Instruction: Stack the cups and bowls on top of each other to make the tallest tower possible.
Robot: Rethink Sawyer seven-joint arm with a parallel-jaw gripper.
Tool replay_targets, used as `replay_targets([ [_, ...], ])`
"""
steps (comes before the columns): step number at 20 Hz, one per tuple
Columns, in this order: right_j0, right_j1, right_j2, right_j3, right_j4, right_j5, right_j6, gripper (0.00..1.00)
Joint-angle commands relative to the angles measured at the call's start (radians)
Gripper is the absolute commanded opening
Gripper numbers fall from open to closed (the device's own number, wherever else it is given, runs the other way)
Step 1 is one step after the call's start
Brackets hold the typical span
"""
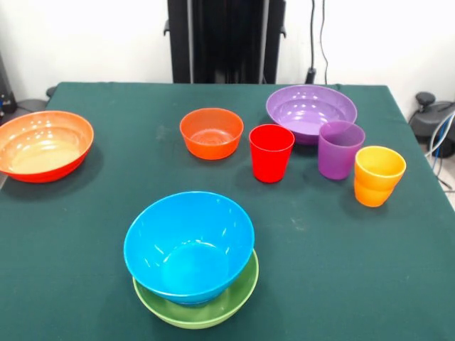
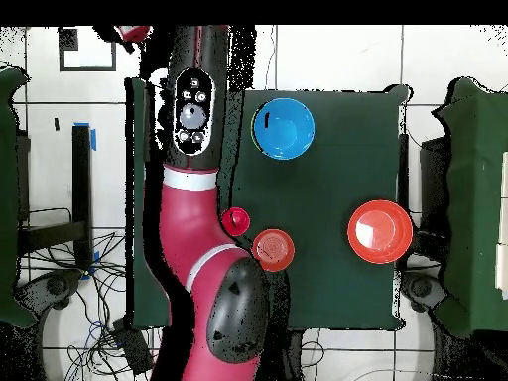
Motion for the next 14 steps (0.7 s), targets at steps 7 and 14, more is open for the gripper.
replay_targets([
  [7,0.066,0.065,-0.436,0.328,0.408,-0.111,0.392,1.00],
  [14,0.028,0.054,-0.598,0.533,0.541,-0.220,0.509,1.00],
])
